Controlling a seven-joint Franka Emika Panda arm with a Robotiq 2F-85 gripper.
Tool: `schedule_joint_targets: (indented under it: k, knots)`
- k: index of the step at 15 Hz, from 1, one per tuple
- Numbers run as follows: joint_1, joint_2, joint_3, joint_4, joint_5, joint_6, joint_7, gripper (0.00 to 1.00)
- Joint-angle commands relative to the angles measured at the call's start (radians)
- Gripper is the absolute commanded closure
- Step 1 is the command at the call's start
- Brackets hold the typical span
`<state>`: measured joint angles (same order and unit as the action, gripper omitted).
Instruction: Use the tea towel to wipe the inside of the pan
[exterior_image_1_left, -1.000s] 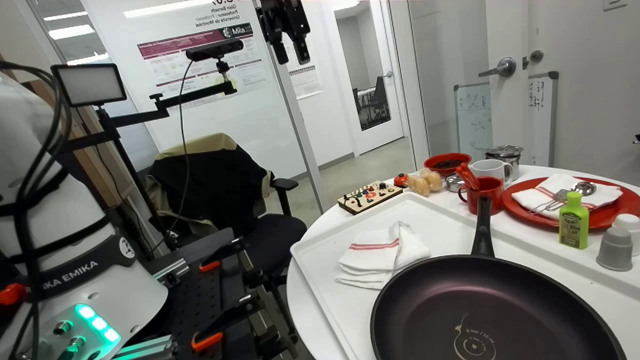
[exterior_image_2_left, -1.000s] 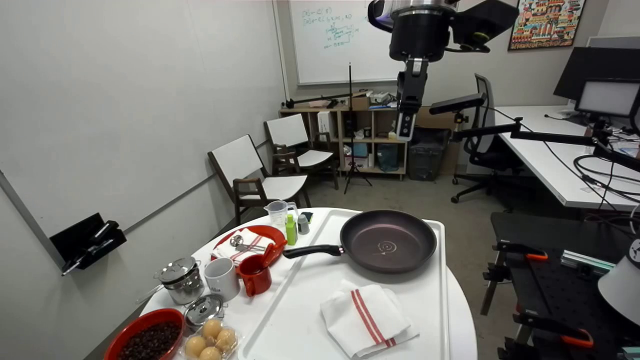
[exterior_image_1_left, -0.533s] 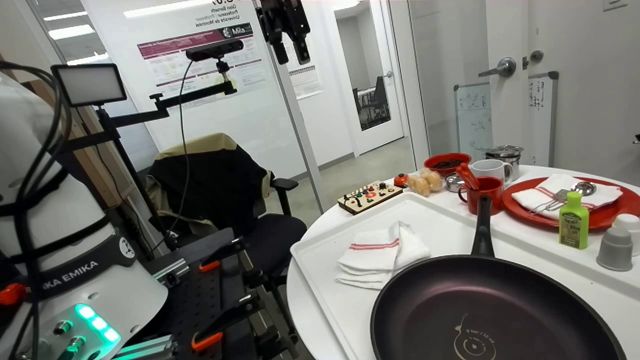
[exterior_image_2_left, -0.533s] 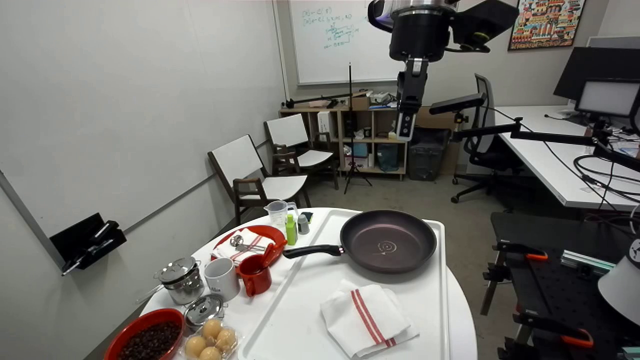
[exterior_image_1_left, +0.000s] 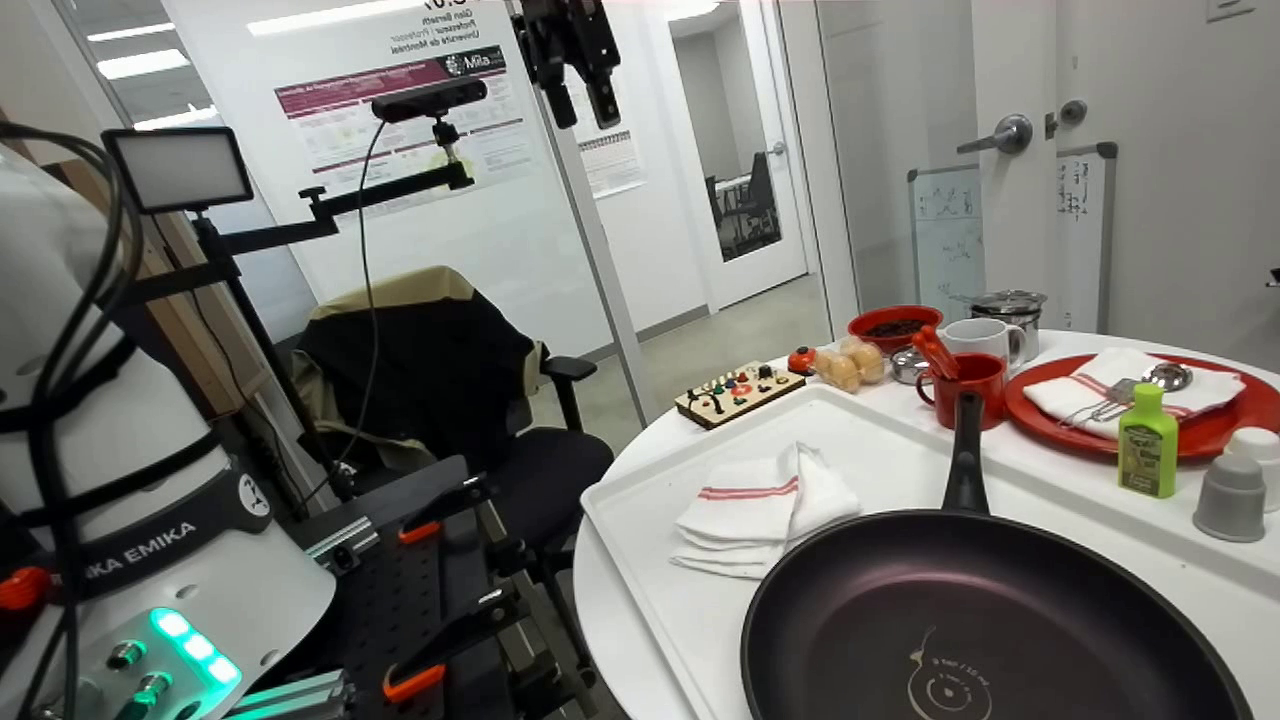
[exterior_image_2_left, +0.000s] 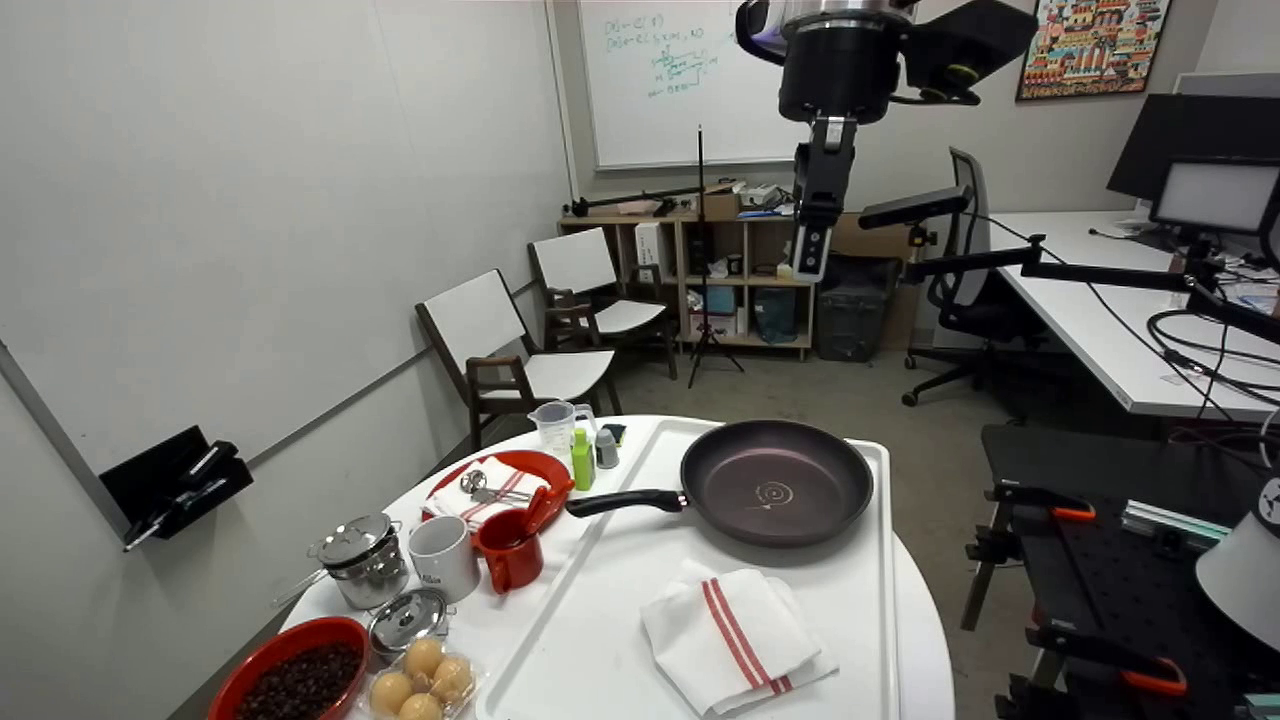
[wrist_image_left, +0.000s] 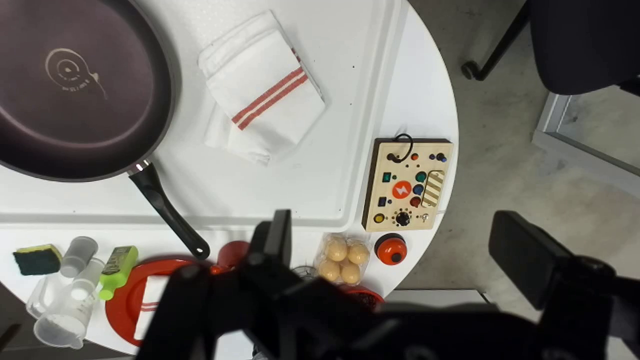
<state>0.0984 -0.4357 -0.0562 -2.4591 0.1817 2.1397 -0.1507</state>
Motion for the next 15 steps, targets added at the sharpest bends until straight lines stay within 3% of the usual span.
schedule_joint_targets:
  k: [1,10,15]
  knots:
    - [-0.012,-0.002,0.01,0.001,0.006,-0.003,-0.004,0.0]
    - [-0.002,0.055,0.008,0.045,0.012,-0.002,-0.038,0.0]
    - [-0.013,0.172,0.03,0.114,-0.023,-0.021,-0.017,0.0]
